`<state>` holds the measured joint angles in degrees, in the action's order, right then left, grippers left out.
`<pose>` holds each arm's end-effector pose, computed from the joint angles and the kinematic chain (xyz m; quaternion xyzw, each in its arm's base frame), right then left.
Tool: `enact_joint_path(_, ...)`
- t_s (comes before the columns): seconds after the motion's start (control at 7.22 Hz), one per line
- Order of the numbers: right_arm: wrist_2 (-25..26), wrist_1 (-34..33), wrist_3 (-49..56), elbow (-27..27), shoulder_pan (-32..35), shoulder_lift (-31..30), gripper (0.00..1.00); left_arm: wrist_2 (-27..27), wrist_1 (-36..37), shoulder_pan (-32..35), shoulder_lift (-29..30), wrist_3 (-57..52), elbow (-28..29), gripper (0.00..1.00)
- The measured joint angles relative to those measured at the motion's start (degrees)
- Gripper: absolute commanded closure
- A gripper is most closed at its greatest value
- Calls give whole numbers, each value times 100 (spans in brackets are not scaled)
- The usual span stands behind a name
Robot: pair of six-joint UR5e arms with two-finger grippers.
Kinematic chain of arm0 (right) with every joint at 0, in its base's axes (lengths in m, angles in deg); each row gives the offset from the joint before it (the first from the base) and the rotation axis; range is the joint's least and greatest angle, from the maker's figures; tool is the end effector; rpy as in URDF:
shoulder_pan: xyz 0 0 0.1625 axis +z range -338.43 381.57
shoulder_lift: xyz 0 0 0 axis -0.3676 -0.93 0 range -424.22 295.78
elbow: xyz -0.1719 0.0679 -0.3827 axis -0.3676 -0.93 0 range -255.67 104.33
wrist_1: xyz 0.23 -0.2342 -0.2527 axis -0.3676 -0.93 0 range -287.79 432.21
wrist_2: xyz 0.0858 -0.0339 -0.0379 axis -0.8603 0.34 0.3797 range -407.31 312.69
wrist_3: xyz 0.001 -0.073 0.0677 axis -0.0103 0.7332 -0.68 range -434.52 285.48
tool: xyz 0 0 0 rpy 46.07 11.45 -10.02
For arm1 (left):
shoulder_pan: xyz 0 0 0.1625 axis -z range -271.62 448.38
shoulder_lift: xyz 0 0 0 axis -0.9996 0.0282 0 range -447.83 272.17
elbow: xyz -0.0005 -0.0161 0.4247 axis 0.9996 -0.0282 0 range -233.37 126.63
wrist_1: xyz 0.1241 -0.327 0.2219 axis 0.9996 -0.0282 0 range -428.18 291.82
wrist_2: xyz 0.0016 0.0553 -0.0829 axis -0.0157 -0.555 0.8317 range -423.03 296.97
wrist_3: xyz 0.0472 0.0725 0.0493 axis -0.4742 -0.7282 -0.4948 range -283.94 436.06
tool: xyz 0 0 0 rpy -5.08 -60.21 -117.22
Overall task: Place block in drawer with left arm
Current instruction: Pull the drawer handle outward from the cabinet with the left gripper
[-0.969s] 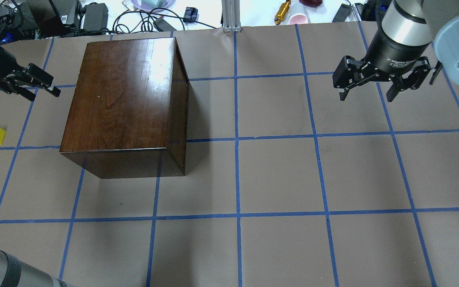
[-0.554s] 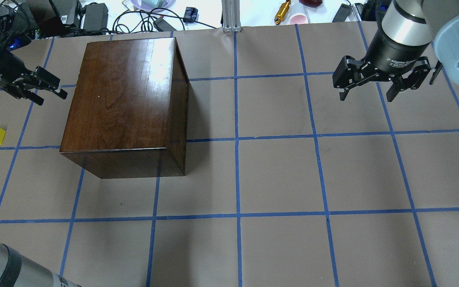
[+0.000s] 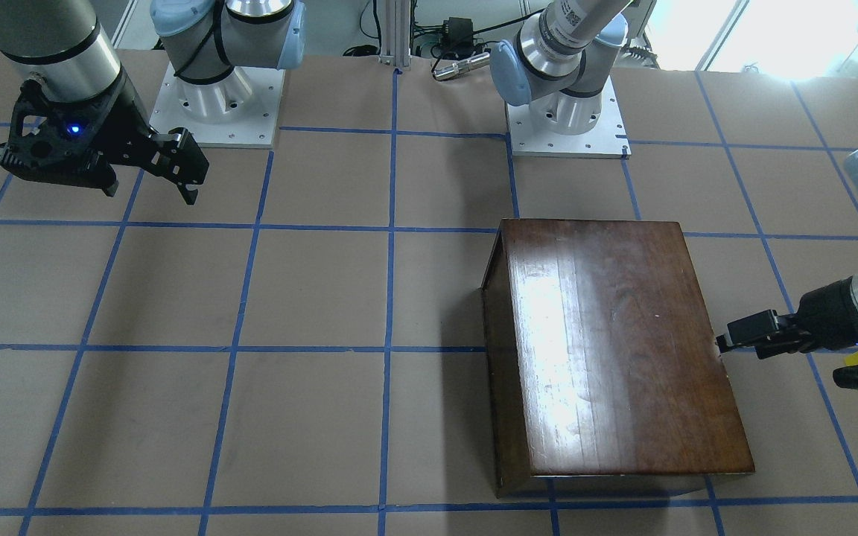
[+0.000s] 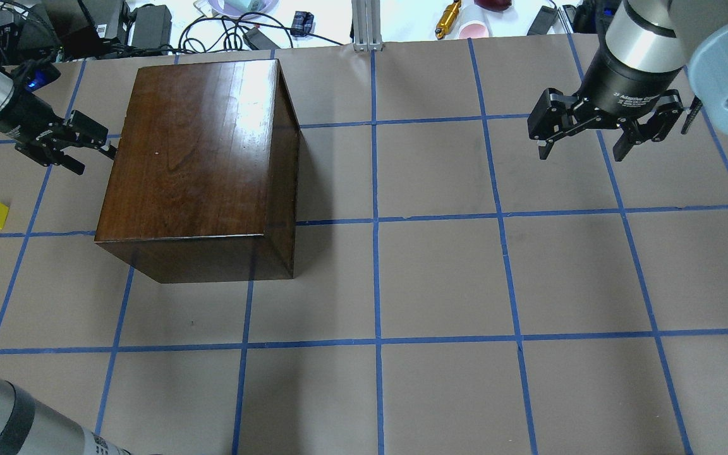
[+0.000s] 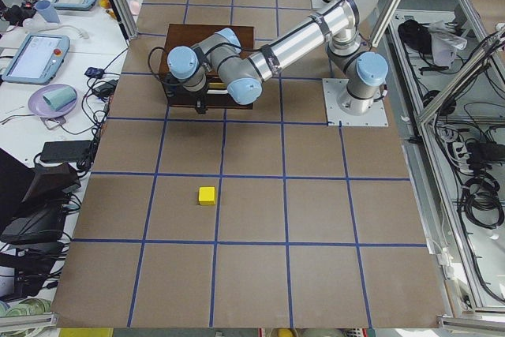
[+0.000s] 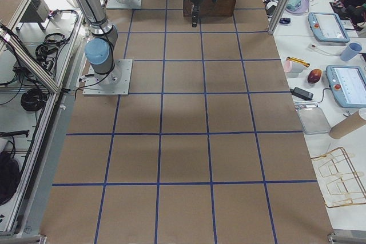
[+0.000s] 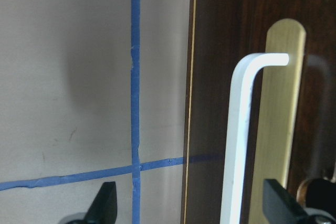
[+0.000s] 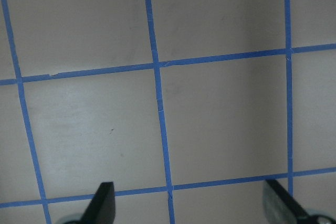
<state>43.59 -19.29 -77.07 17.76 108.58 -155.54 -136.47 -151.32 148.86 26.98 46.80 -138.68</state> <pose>0.1065 -0.4870 0.4724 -0.0483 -0.9988 -0.0054 0.0078 0.1657 -0.6206 0.2976 0.0188 -0.9829 -0.0292 0.1807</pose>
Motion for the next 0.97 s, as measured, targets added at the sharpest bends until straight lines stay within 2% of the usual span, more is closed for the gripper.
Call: enact_joint_path(0.97, -2, 0, 0, 0, 0, 0, 0, 10, 35, 43, 163, 45, -33, 6)
